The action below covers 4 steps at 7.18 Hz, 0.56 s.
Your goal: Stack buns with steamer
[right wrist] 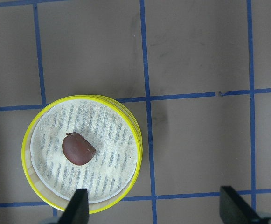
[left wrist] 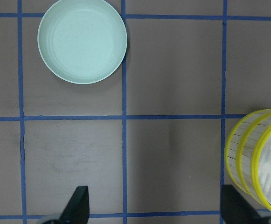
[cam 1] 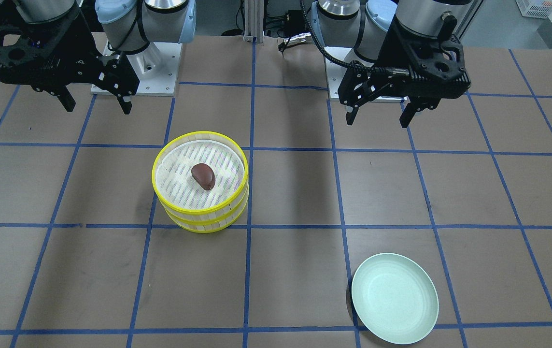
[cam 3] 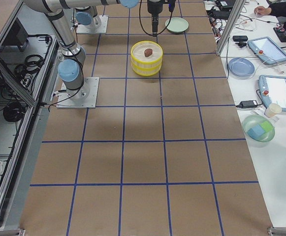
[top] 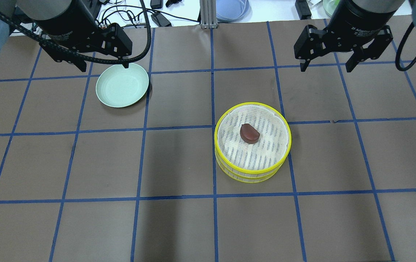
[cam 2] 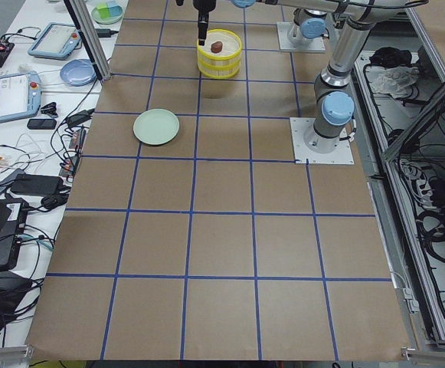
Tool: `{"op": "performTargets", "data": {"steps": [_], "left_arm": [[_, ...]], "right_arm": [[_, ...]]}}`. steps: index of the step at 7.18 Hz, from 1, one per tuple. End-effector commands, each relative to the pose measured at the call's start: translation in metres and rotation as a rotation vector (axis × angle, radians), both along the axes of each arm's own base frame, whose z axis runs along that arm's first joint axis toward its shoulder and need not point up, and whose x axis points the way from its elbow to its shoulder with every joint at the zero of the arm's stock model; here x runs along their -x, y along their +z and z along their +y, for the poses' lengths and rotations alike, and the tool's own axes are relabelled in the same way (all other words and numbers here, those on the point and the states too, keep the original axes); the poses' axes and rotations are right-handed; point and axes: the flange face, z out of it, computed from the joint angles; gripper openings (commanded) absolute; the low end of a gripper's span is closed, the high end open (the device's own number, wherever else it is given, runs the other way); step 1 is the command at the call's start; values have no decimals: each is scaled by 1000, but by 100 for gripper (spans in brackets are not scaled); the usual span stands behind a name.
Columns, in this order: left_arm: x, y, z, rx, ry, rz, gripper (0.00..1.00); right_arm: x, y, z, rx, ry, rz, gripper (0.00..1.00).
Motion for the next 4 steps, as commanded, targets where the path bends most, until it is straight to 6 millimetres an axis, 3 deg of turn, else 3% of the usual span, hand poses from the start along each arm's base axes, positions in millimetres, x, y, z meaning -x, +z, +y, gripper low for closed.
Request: {"op": "performTargets", "data": {"steps": [1,4], "left_arm": [[-7,-3,1,-16,-6,-26,100],[-12,-6,3,-42,2,-35,100]], "right_arm": [[0,-2,5,-4,-2,1,100],[0,-2,5,-4,-2,4,100]]}}
